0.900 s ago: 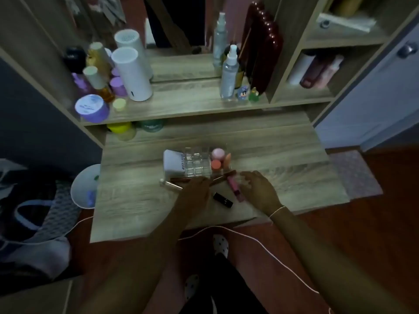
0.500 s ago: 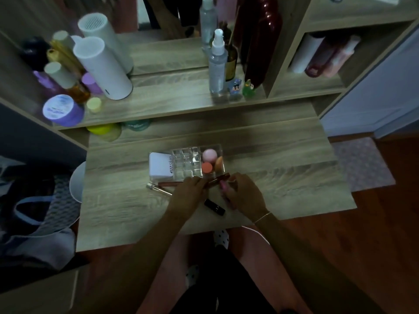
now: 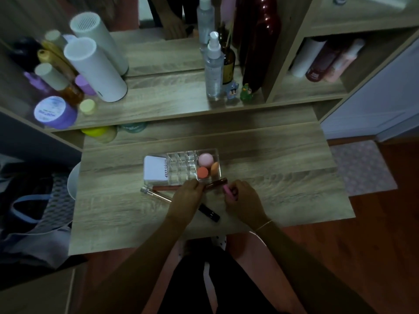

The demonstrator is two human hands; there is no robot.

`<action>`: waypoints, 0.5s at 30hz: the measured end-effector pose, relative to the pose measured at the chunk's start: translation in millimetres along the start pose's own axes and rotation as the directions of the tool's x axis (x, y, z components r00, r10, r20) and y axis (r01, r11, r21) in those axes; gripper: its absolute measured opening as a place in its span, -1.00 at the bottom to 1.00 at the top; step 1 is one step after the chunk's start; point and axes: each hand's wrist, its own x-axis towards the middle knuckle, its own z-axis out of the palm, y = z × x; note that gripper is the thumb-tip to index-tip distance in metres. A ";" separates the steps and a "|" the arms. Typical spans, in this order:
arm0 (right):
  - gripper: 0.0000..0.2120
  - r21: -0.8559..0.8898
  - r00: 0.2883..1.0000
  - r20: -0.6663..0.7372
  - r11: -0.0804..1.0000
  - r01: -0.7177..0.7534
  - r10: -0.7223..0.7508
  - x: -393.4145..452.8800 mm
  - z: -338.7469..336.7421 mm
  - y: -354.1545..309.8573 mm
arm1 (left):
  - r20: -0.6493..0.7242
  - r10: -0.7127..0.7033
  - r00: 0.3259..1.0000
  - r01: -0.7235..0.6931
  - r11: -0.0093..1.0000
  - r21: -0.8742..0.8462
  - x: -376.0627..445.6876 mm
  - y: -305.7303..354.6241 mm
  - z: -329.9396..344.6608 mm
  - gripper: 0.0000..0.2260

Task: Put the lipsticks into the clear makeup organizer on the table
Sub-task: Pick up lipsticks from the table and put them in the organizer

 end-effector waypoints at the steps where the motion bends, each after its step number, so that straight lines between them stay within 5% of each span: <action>1: -0.81 0.009 1.000 -0.017 1.000 -0.003 0.003 0.7 -0.2 0.5 | -0.001 0.000 1.000 0.000 1.000 0.007 0.5 -0.2 0.1 -0.63; 11: -0.88 0.130 0.984 -0.157 0.989 -0.068 0.088 -3.5 -13.6 -1.9 | -0.048 -0.020 0.999 0.003 0.939 -0.343 -20.7 -14.0 -19.5 -0.65; 15: -0.82 0.164 0.986 -0.168 0.985 0.046 -0.018 1.3 -30.2 -20.1 | -0.143 -0.083 0.986 0.011 0.898 -0.441 -23.6 -30.9 -35.8 -0.76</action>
